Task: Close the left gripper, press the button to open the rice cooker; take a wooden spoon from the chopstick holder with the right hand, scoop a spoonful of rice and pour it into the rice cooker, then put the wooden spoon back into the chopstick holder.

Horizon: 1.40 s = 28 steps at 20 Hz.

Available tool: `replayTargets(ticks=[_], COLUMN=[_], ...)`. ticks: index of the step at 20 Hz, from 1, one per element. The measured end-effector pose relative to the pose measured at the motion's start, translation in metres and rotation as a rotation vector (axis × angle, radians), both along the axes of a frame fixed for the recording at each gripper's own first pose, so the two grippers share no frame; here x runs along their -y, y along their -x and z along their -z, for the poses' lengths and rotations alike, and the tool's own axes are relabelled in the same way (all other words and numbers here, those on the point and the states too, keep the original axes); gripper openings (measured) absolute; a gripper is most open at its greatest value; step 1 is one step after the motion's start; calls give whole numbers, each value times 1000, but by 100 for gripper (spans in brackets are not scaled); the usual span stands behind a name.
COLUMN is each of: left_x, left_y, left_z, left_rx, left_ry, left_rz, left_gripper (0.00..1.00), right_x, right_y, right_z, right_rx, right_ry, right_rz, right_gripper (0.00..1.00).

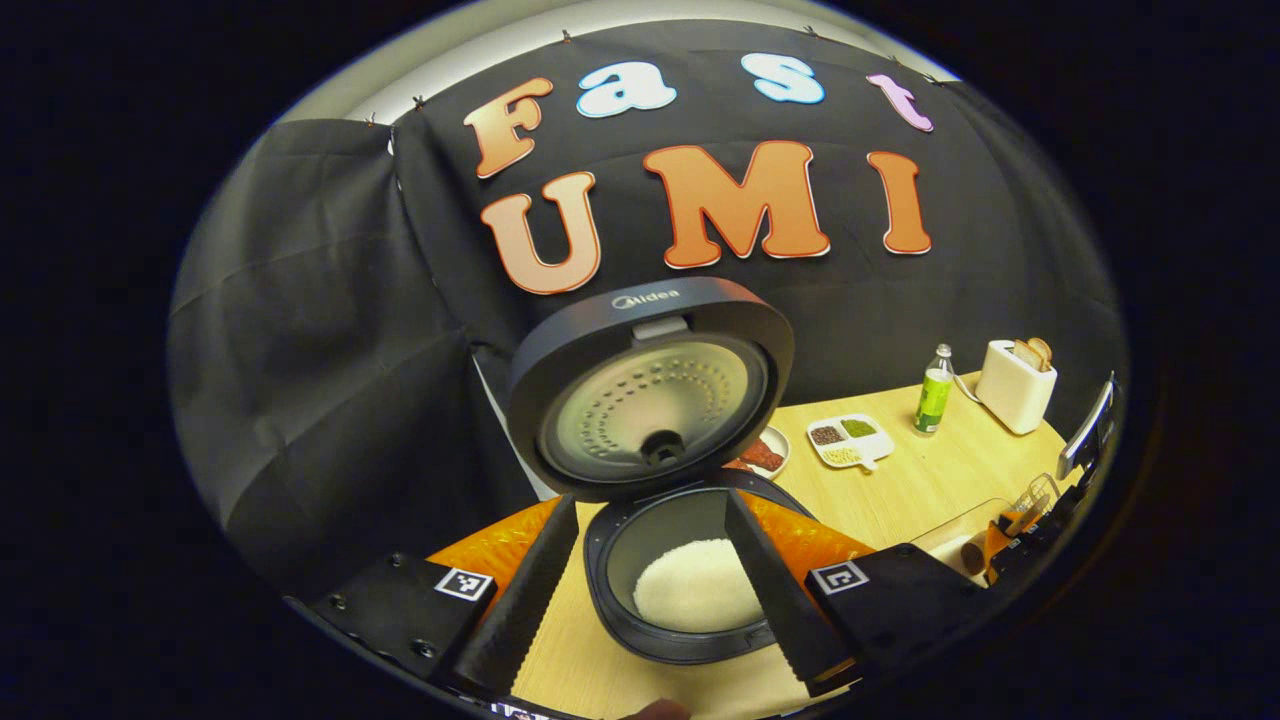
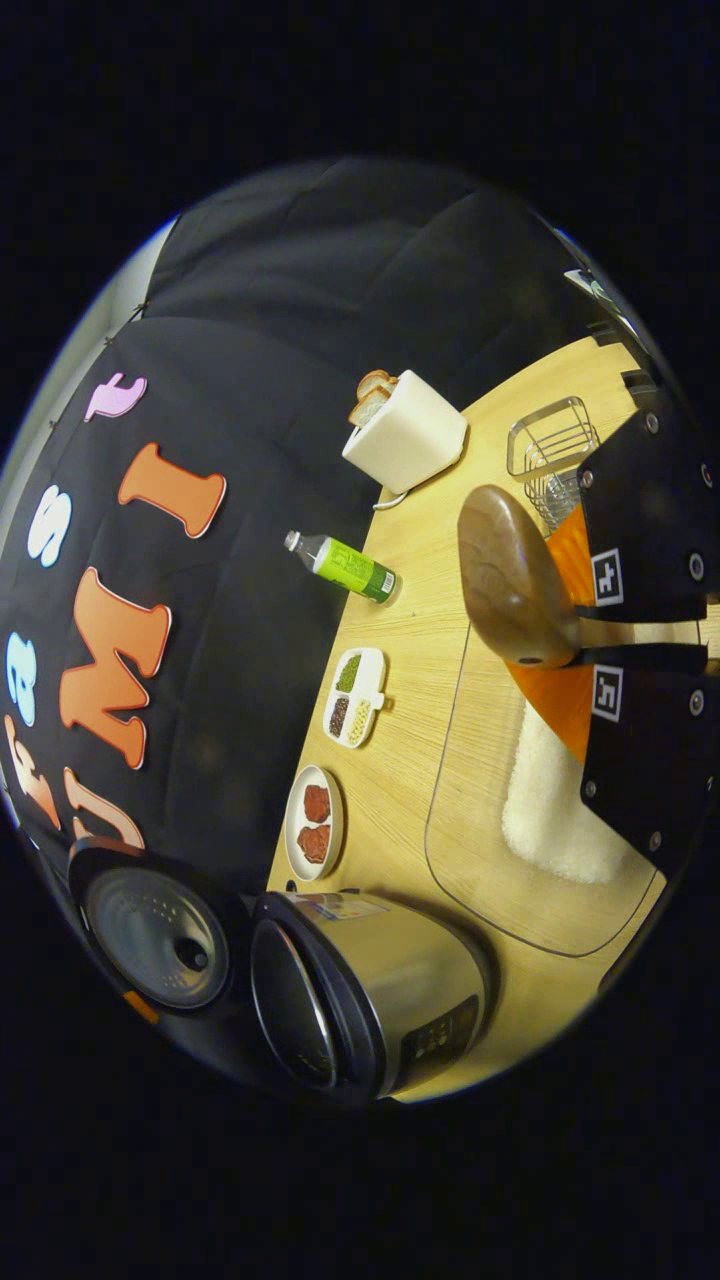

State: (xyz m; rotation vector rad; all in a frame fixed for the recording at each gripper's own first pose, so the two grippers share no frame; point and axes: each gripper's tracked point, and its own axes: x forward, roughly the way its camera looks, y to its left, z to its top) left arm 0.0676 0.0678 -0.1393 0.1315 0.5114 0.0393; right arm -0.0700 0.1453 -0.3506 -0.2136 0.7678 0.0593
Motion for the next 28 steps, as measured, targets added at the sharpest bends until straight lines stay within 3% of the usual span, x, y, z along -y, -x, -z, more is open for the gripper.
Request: replayTargets(ticks=[2,3,4,6,7,8,9,13,22,28], left_x=[8,10,13,13,10,8,7,-2,-8,-6], left_y=[4,6,7,9,9,8,9,10,8,3], left_z=[3,6,8,13,15,16,17,20,21,22], left_rx=[-3,-8,-16,-27,-29,-34,-38,-46,-58,-57], left_ry=[8,16,25,30,28,28,30,13,-8,-9], left_rz=[18,26,34,42,40,38,36,38,56,56], left_gripper=[99,92,99,99,99,92,99,99,99,99], right_x=[3,3,4,2,0,-2,-6,-27,-64,-84], right_y=[-1,-2,1,2,2,3,5,8,10,8], right_z=[1,-1,2,1,1,1,-1,-5,6,2], right_rx=[11,6,-11,-35,-41,-45,-46,-62,-229,-292], right_ry=[-30,-60,-121,-230,-264,-287,-311,-448,-821,-906], right_rz=[46,81,130,196,215,227,234,291,458,389], right_gripper=[8,8,7,8,7,7,7,7,7,7])
